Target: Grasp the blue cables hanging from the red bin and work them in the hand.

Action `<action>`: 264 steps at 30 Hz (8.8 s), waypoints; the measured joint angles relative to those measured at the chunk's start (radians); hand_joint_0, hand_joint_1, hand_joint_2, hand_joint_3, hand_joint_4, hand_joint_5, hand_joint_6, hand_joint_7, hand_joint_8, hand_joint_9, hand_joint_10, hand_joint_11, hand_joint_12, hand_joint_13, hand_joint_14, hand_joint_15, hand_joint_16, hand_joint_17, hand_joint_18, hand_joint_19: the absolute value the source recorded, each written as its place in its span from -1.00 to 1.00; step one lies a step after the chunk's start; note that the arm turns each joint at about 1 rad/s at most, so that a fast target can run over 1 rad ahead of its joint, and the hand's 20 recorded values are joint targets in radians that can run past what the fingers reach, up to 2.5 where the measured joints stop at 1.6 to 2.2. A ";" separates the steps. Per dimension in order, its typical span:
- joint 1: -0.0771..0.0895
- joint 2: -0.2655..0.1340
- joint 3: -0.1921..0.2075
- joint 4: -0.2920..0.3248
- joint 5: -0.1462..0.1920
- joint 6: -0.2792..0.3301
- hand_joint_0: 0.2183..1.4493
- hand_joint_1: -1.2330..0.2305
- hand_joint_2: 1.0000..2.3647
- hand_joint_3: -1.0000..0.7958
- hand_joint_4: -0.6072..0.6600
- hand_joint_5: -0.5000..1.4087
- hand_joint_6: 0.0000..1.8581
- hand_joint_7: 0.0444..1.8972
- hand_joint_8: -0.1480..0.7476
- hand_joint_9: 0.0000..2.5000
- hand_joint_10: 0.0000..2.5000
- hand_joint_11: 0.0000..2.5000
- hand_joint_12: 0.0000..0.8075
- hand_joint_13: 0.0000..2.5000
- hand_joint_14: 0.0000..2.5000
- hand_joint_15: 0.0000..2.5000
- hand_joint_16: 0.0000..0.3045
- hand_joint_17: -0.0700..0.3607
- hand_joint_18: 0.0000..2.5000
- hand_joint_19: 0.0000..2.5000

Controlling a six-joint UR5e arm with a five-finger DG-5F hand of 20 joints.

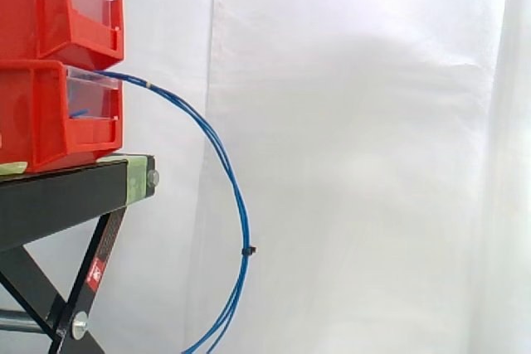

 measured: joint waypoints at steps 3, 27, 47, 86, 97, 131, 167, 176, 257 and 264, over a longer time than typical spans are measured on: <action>0.000 0.000 0.000 0.000 0.000 0.000 -0.01 0.01 -1.00 -0.93 0.24 -0.78 -1.00 -0.34 0.00 -0.76 -1.00 -0.80 -0.18 -0.94 -0.99 -0.80 -0.67 -0.16 -0.96 -0.64; -0.002 0.000 -0.005 -0.038 0.000 -0.006 -0.01 -0.01 -1.00 -0.93 0.25 -0.76 -1.00 -0.35 0.02 -0.73 -1.00 -0.83 -0.17 -0.88 -1.00 -0.80 -0.67 -0.16 -0.88 -0.67; 0.007 0.000 -0.412 0.318 0.083 -0.017 0.00 -0.01 -1.00 -0.93 0.25 -0.76 -1.00 -0.35 0.02 -0.73 -1.00 -0.83 -0.17 -0.88 -0.99 -0.80 -0.68 -0.16 -0.88 -0.67; 0.037 -0.282 -0.349 0.794 0.373 0.062 0.02 0.00 -1.00 -0.92 0.26 -0.76 -1.00 -0.35 0.01 -0.73 -1.00 -0.83 -0.18 -0.87 -0.99 -0.80 -0.68 -0.17 -0.88 -0.67; 0.031 -0.283 -0.336 0.795 0.413 0.007 0.02 0.00 -1.00 -0.92 0.25 -0.76 -1.00 -0.35 0.01 -0.72 -1.00 -0.82 -0.18 -0.87 -0.99 -0.80 -0.68 -0.17 -0.88 -0.67; 0.076 -0.414 -0.165 0.713 0.369 -0.021 0.05 -0.02 -0.99 -0.90 0.34 -0.62 -0.99 -0.31 0.13 -0.28 -0.99 -0.07 -0.01 -0.45 -0.99 -0.52 -0.67 -0.16 -0.50 -0.52; 0.059 -0.296 -0.165 0.539 0.348 -0.036 0.08 -0.08 -1.00 -0.96 0.52 -0.28 -0.99 0.23 0.12 -0.47 1.00 0.42 0.03 -0.14 0.76 0.07 -0.67 -0.15 0.17 0.26; 0.059 -0.295 -0.165 0.528 0.415 -0.026 0.04 -0.10 -1.00 -0.98 0.51 -0.25 -1.00 0.29 0.22 -0.64 1.00 0.80 0.04 -0.27 1.00 0.08 -0.67 -0.15 0.17 0.36; 0.051 -0.385 -0.028 0.422 0.628 0.042 0.07 -0.15 -0.99 -0.85 0.46 -0.19 -0.68 0.27 0.29 -0.63 1.00 1.00 0.08 -0.32 1.00 0.11 -0.69 -0.19 0.23 0.38; 0.040 -0.385 -0.011 0.421 0.629 0.041 0.07 -0.14 -0.99 -0.86 0.46 -0.19 -0.68 0.27 0.29 -0.63 1.00 1.00 0.08 -0.32 1.00 0.11 -0.69 -0.18 0.23 0.37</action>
